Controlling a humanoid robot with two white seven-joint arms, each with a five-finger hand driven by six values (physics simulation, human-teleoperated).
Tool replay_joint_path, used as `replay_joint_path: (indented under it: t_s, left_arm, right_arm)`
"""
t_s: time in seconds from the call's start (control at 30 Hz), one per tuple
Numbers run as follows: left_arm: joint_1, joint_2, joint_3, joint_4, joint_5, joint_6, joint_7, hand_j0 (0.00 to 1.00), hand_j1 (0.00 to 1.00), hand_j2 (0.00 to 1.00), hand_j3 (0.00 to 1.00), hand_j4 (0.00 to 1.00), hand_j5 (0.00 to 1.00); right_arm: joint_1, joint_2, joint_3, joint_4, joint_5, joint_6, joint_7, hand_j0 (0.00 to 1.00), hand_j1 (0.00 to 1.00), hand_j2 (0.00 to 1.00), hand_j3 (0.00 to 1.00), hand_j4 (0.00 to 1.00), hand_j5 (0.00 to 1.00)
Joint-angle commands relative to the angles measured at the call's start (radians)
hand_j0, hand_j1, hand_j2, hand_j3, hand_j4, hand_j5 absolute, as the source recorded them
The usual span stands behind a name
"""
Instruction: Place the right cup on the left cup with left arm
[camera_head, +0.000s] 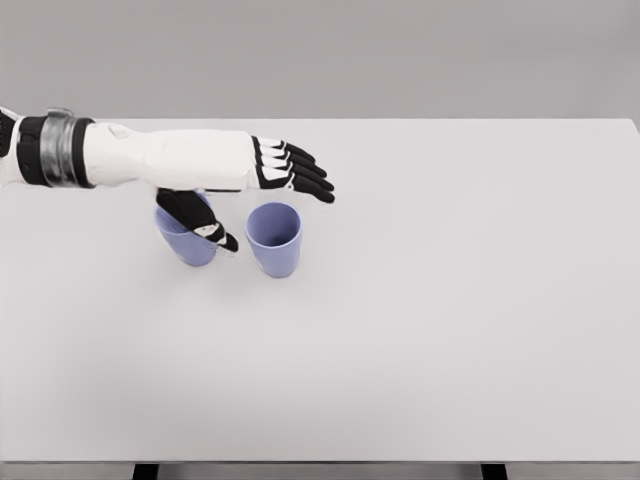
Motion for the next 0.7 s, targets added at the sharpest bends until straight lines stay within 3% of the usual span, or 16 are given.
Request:
replay_joint_path:
  t_s: [0.0, 0.07, 0.37, 0.67]
  left_arm:
    - [0.0, -0.021, -0.02, 0.053, 0.013, 0.003, 0.0, 1.0, 1.0, 1.0, 1.0, 1.0, 1.0]
    - [0.002, -0.036, -0.021, 0.104, -0.01, 0.003, 0.0, 1.0, 1.0, 1.0, 1.0, 1.0, 1.0]
    - [0.002, -0.102, -0.072, 0.107, -0.073, 0.098, 0.0, 1.0, 1.0, 1.0, 1.0, 1.0, 1.0]
    - [0.011, -0.076, -0.072, 0.141, -0.176, 0.1, 0.0, 1.0, 1.0, 1.0, 1.0, 1.0, 1.0]
  right_arm:
    - [0.002, 0.0, 0.0, 0.0, 0.001, -0.001, 0.0, 1.0, 1.0, 1.0, 1.0, 1.0, 1.0]
    - [0.002, 0.0, 0.0, 0.0, 0.001, -0.001, 0.0, 1.0, 1.0, 1.0, 1.0, 1.0, 1.0]
    - [0.002, 0.0, 0.0, 0.0, 0.001, -0.001, 0.0, 1.0, 1.0, 1.0, 1.0, 1.0, 1.0]
    - [0.002, 0.0, 0.0, 0.0, 0.001, -0.001, 0.0, 1.0, 1.0, 1.0, 1.0, 1.0, 1.0]
